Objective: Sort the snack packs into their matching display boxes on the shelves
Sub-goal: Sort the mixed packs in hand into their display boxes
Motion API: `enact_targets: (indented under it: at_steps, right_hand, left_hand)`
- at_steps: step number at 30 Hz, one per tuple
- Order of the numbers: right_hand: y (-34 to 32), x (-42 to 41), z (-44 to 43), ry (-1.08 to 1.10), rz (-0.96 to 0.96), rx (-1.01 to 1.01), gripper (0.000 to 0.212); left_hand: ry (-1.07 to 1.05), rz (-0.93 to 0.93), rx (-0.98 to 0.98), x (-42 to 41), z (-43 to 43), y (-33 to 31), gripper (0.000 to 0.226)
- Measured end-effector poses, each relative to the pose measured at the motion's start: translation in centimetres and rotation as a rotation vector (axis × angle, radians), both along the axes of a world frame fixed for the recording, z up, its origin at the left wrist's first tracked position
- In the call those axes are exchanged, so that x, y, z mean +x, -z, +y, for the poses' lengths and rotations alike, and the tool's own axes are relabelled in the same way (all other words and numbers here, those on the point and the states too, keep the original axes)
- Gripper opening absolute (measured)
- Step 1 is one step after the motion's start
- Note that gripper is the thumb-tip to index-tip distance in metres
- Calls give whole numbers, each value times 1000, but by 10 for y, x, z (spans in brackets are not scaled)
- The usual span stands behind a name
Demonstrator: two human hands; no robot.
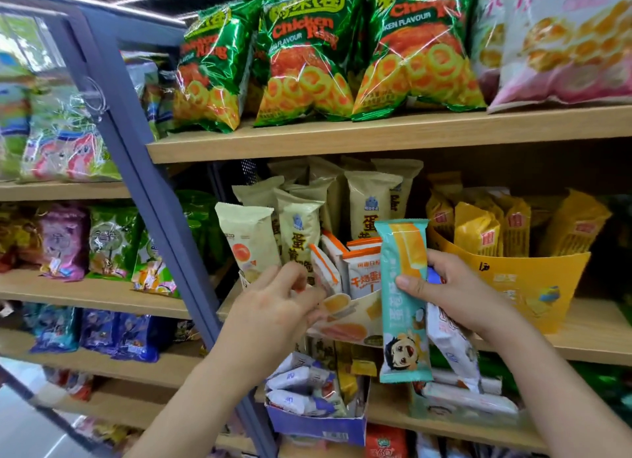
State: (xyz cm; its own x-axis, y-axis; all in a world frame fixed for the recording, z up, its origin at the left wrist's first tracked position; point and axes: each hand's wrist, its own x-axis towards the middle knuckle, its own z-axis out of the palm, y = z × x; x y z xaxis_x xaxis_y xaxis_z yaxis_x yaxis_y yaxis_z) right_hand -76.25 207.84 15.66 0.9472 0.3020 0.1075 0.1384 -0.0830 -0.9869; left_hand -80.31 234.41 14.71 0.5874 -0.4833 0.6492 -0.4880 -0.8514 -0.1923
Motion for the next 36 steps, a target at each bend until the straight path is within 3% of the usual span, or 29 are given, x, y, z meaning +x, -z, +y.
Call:
enact_targets:
  at_steps: [3,6,10,17,19,22,26,29,31,33,36]
  right_hand:
    - [5,6,11,108,-38,-11,17]
    - [11,8,22,210,-104,-64,17]
    - [19,-6,20,280,-128,-97,19]
    - [22,-42,-24,360,-46,130,13]
    - [23,-52,-40,395,-38,187,13]
    - [27,-62,-68,466,-18,266,17]
    - [31,-74,-112,508,-34,328,65]
    - [31,-75,-142,559,-45,408,71]
    - [30,-74,-157,558,3,479,51]
    - [31,-72,-165,506,38,532,39]
    - [32,-71,-170,437,60,531,53]
  left_hand:
    - [-66,-9,-20,9,-3,5,10]
    - [-161,25,-69,27,-6,4,22]
    - [-182,8,-117,44,-1,1,3]
    - [-452,-23,-167,42,0,7,25]
    - [-386,-65,-218,30,-23,3,29]
    - [-43,-50,-222,19,-77,2,31]
    - [262,100,-146,17,-162,3,36]
    - [132,186,-76,20,-224,-11,51]
    - [0,295,-24,30,-251,-15,55]
    - [-26,397,-84,38,-259,-12,45]
    - [80,408,-274,41,-243,-6,39]
